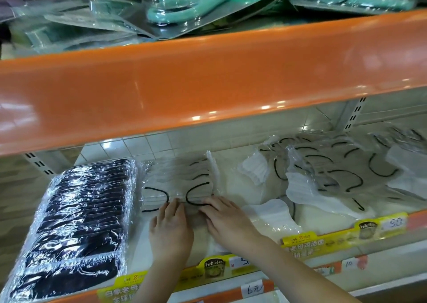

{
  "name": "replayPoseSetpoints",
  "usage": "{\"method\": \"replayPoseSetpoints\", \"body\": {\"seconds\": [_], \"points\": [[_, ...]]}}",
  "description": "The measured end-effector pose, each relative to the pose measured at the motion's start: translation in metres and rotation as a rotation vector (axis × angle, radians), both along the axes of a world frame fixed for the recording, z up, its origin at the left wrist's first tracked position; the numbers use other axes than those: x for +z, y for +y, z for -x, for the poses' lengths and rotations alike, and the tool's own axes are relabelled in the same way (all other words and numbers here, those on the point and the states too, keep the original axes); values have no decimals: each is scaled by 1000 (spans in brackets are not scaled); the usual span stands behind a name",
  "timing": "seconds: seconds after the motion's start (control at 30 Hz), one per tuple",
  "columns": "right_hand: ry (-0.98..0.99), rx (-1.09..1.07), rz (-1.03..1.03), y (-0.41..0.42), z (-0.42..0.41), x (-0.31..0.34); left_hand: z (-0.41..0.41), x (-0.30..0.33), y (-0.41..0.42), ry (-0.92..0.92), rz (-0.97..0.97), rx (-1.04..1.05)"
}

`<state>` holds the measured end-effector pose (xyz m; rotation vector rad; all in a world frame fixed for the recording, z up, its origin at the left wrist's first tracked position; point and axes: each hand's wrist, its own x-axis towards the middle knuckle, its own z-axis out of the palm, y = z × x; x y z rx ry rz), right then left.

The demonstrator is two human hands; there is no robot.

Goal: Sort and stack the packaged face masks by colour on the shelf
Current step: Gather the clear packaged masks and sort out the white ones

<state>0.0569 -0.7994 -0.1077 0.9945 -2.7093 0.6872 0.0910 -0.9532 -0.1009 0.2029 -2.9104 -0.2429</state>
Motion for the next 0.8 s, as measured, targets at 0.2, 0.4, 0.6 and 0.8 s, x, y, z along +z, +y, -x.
{"method": "replayPoseSetpoints", "body": {"seconds": [0.2,0.4,0.6,0.8], "points": [[-128,-34,80,18,1,15,-10,1,28,161,-11,-225],[-186,-149,-88,78,-1,31,-8,7,70,14,51,-352],[-232,-195,-212,129,-3,29,-2,6,93,-39,114,-361],[-140,-172,-146,148,4,25,3,4,117,48,72,-383]]}}
